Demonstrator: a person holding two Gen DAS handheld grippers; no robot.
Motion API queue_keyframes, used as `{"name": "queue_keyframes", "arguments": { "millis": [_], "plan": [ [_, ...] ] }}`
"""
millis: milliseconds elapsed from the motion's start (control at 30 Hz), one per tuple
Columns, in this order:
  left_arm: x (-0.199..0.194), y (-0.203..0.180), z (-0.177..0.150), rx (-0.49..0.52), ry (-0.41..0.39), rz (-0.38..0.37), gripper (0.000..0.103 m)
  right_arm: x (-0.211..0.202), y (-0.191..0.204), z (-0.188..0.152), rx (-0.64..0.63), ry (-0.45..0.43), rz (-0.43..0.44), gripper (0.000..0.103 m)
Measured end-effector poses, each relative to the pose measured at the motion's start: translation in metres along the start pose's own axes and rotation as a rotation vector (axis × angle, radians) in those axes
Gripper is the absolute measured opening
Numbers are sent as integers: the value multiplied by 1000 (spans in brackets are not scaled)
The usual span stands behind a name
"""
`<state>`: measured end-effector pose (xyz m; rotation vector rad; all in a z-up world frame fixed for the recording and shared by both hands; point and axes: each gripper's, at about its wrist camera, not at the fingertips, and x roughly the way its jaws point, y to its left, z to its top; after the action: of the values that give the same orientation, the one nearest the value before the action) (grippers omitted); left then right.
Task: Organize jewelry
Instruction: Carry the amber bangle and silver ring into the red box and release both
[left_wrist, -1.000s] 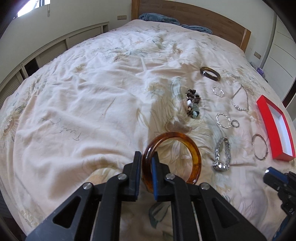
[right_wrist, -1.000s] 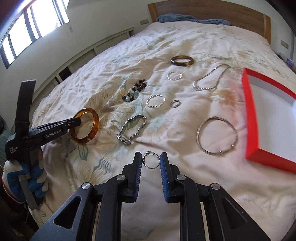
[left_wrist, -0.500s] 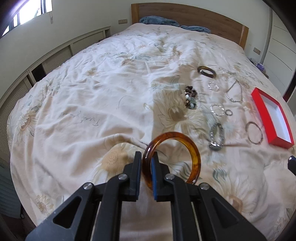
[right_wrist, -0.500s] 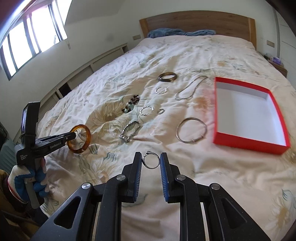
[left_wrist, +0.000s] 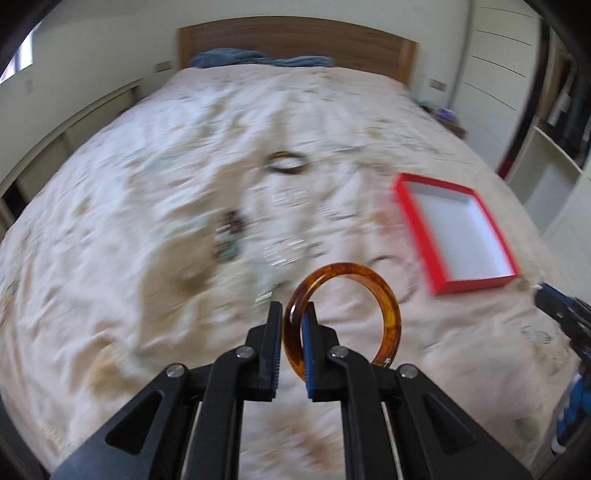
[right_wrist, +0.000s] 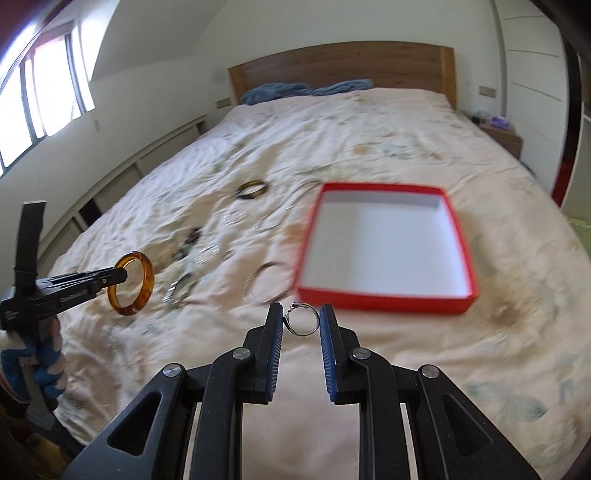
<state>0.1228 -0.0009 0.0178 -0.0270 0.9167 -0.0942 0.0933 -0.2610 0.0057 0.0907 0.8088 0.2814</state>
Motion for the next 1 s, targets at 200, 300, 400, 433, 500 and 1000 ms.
{"name": "queue_keyframes", "arguments": {
  "millis": [200,300,400,433,500,1000],
  "plan": [
    [45,-89,50,116,7,-109,9,36,-54,39,-10,22,-56,20],
    [81,-129,70,165,21,-122,9,61,-78,58,-21,40,-71,20],
    [121,-158,90,179,56,-121,9,96,-104,79,-39,72,-81,20],
    [137,-167,98,185,65,-116,9,102,-109,82,-43,80,-82,20],
    [157,-177,108,184,79,-107,9,127,-122,93,-61,109,-87,20],
    [239,-197,132,146,202,-63,10,207,-139,103,-272,280,-141,20]
  ]
}}
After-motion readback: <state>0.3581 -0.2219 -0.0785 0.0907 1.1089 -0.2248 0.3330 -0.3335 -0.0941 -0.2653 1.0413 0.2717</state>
